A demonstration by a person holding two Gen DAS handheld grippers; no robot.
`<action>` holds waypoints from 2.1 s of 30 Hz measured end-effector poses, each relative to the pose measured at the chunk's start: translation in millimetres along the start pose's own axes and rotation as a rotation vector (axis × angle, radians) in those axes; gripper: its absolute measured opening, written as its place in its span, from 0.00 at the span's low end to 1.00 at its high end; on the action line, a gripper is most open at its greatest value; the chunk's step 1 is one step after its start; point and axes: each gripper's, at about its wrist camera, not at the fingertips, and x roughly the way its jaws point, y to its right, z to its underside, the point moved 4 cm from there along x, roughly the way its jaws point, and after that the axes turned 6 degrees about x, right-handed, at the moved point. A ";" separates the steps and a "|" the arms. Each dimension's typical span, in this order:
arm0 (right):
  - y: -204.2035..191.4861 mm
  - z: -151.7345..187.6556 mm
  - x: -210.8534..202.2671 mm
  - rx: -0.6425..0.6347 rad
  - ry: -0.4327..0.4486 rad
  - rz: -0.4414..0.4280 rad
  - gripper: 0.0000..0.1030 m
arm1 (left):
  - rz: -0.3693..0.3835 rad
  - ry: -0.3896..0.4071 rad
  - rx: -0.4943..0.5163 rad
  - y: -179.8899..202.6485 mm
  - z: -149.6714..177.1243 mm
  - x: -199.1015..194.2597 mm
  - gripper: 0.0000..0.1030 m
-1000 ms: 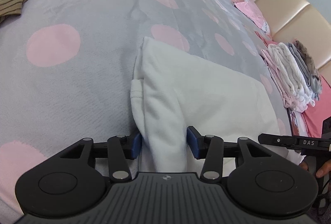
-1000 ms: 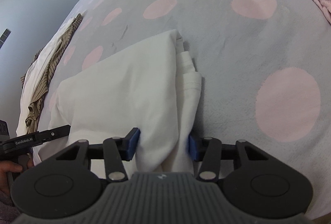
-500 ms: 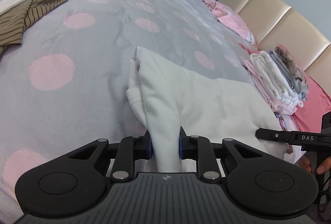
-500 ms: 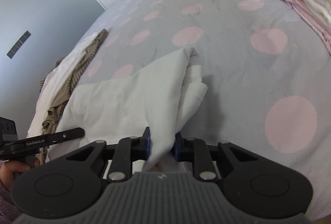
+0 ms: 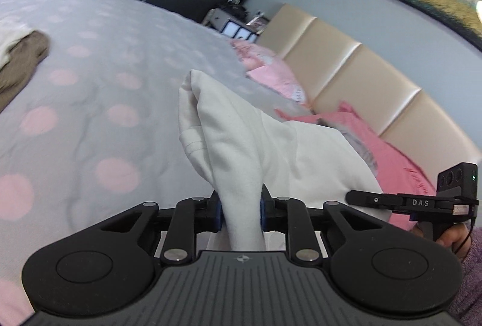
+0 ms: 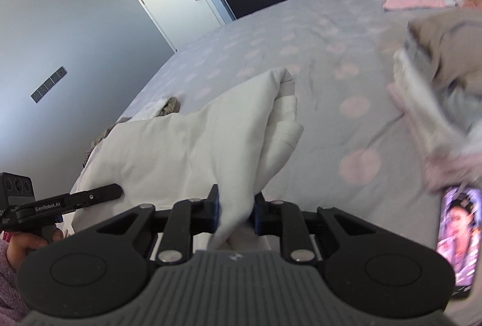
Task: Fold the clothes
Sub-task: 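Lift the folded shirt with both grippers and carry it onto the clothes stack, then open both grippers and release the shirt on the stack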
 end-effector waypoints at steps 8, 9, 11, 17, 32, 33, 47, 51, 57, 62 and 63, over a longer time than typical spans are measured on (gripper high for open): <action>30.4 -70.4 -85.2 -0.081 0.108 0.081 0.21 | 0.136 0.027 0.104 77.5 -55.4 50.3 0.18; 36.7 -77.0 -93.2 -0.079 0.120 0.089 0.21 | 0.151 0.029 0.119 88.0 -61.4 58.6 0.18; 49.8 -90.1 -108.6 -0.075 0.143 0.106 0.21 | 0.180 0.034 0.142 107.5 -72.8 75.3 0.18; 93.9 -133.9 -145.7 -0.065 0.183 0.171 0.21 | 0.271 0.022 0.129 155.6 -97.6 135.6 0.18; 215.4 -242.3 -144.7 -0.019 0.119 0.313 0.21 | 0.308 -0.115 -0.025 195.4 -125.4 276.3 0.18; 223.2 -246.7 -139.9 -0.013 0.118 0.319 0.21 | 0.304 -0.122 -0.031 195.8 -125.3 284.2 0.18; 340.6 -248.0 -64.6 0.156 0.107 0.334 0.19 | 0.243 -0.201 -0.064 178.5 -94.0 370.4 0.18; 367.5 -235.3 -48.2 0.210 0.106 0.316 0.20 | 0.225 -0.214 -0.054 170.1 -87.5 382.2 0.19; 386.1 -219.7 -33.7 0.259 0.103 0.305 0.22 | 0.196 -0.233 -0.028 166.4 -74.8 393.4 0.21; 381.9 -217.5 -33.8 0.278 0.130 0.346 0.27 | 0.156 -0.226 0.026 175.3 -75.3 390.5 0.24; 378.2 -217.5 -35.1 0.268 0.137 0.363 0.30 | 0.145 -0.225 0.034 177.3 -75.8 389.8 0.26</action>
